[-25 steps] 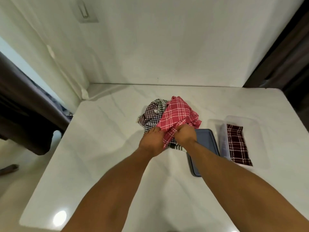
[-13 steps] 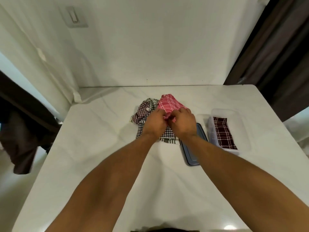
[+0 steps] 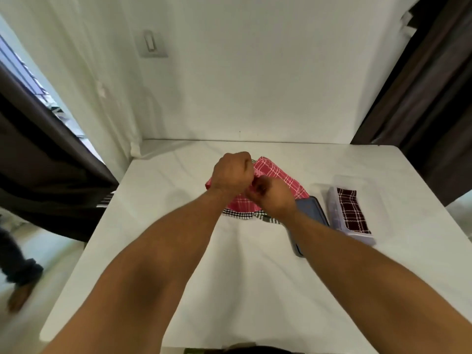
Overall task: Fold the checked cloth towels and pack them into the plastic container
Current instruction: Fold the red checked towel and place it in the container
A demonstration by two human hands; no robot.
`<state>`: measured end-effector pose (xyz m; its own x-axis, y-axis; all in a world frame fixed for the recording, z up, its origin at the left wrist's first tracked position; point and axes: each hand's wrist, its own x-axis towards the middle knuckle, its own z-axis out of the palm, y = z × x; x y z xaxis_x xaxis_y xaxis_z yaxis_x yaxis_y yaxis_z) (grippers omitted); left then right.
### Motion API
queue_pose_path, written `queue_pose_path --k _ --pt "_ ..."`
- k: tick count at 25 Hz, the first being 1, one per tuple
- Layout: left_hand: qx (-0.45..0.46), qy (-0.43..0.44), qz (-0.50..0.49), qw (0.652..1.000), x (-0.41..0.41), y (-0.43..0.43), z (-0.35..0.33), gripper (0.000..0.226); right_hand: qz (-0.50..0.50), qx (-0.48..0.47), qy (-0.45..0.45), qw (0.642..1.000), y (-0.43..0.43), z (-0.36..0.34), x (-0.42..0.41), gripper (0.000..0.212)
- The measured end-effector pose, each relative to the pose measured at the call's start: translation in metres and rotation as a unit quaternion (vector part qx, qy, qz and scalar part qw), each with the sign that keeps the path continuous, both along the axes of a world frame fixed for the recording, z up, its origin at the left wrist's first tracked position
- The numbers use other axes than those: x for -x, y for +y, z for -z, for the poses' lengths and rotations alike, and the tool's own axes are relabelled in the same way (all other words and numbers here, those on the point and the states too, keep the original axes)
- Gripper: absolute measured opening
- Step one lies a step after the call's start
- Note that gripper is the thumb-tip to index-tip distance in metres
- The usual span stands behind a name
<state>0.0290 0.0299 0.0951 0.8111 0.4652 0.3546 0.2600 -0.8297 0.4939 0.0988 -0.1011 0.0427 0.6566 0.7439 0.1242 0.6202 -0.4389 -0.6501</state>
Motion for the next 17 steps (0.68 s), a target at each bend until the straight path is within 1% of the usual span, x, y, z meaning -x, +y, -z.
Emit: queue_pose_path --k 1,3,4,6,8,9,10,11,12,13,14,15,16,17 --pt "-0.006 0.006 0.011 1.0 0.0 -0.005 -0.003 0.032 0.025 -0.024 -0.016 0.999 0.008 -0.002 0.012 0.031" --pt "-0.031 0.009 0.029 0.999 0.003 -0.005 -0.011 0.034 0.086 -0.055 -0.044 0.994 0.019 -0.007 0.016 0.023" --pt "-0.055 0.011 0.033 0.998 0.006 -0.002 -0.013 0.036 0.115 -0.08 -0.035 0.989 0.019 -0.014 0.012 0.018" --pt "-0.128 0.047 0.05 0.989 0.013 0.008 -0.014 0.049 0.139 -0.145 0.015 0.98 0.017 -0.023 -0.003 0.011" --pt "-0.2 0.118 0.074 0.97 0.014 0.015 -0.015 0.064 0.126 -0.158 0.069 0.977 0.009 -0.025 -0.02 0.01" --pt "-0.229 0.161 0.087 0.956 0.014 0.019 -0.016 0.068 0.12 -0.154 0.097 0.976 0.004 -0.026 -0.026 0.01" --pt "-0.259 0.2 0.095 0.94 0.015 0.022 -0.014 0.065 0.107 -0.151 0.131 0.974 -0.001 -0.026 -0.03 0.014" --pt "-0.282 0.229 0.095 0.927 0.017 0.026 -0.012 0.055 0.079 -0.136 0.159 0.975 -0.007 -0.029 -0.032 0.02" --pt "-0.3 0.249 0.089 0.916 0.018 0.03 -0.011 0.04 0.042 -0.093 0.173 0.98 -0.014 -0.032 -0.036 0.028" --pt "-0.317 0.26 0.077 0.909 0.019 0.032 -0.01 0.027 -0.002 -0.014 0.179 0.984 -0.023 -0.034 -0.037 0.034" --pt "-0.322 0.264 0.065 0.907 0.02 0.033 -0.008 0.022 -0.04 0.089 0.187 0.977 -0.03 -0.036 -0.037 0.035" --pt "-0.325 0.267 0.066 0.905 0.02 0.031 -0.005 0.02 -0.061 0.203 0.191 0.958 -0.036 -0.034 -0.038 0.034" --pt "-0.333 0.272 0.08 0.899 0.018 0.028 -0.001 0.018 -0.078 0.323 0.17 0.928 -0.039 -0.033 -0.037 0.034" --pt "-0.34 0.282 0.096 0.892 0.017 0.025 0.002 0.015 -0.099 0.425 0.116 0.892 -0.039 -0.027 -0.04 0.036"
